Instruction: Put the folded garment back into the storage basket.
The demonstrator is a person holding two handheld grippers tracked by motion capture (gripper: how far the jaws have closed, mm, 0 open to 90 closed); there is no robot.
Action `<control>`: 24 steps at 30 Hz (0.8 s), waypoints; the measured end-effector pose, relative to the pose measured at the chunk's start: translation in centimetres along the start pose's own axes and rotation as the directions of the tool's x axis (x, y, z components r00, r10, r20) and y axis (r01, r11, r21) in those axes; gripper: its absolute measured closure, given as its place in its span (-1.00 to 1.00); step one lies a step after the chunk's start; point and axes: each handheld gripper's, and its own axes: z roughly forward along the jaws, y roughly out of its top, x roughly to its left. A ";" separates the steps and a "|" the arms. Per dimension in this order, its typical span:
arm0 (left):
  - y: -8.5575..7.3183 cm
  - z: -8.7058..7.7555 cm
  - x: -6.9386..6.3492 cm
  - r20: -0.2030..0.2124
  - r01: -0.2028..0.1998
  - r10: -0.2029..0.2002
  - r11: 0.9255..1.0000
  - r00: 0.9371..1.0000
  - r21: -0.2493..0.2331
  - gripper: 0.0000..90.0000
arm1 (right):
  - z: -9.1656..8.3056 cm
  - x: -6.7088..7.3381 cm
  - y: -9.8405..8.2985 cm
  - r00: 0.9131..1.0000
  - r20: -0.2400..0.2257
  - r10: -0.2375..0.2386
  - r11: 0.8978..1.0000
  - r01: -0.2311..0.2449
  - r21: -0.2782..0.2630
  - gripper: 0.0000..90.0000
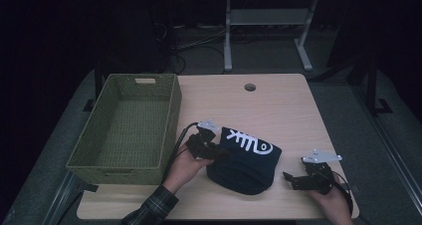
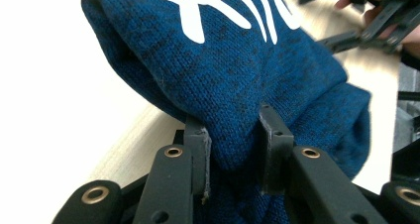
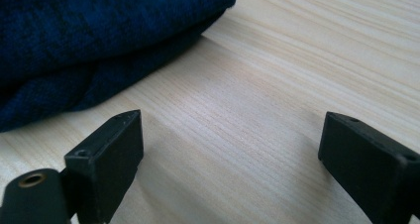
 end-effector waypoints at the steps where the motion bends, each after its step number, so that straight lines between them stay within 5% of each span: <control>1: 0.0 0.0 0.0 0.000 0.000 0.000 1.000 1.000 0.000 0.59 | 0.0 0.0 0.0 1.000 0.000 0.000 1.000 0.000 0.000 -0.78; 24: 3.4 -5.3 -0.5 0.029 -0.044 0.045 0.999 0.999 -0.022 0.59 | 0.0 0.0 0.0 1.000 -0.001 -0.004 1.000 0.004 -0.001 -0.77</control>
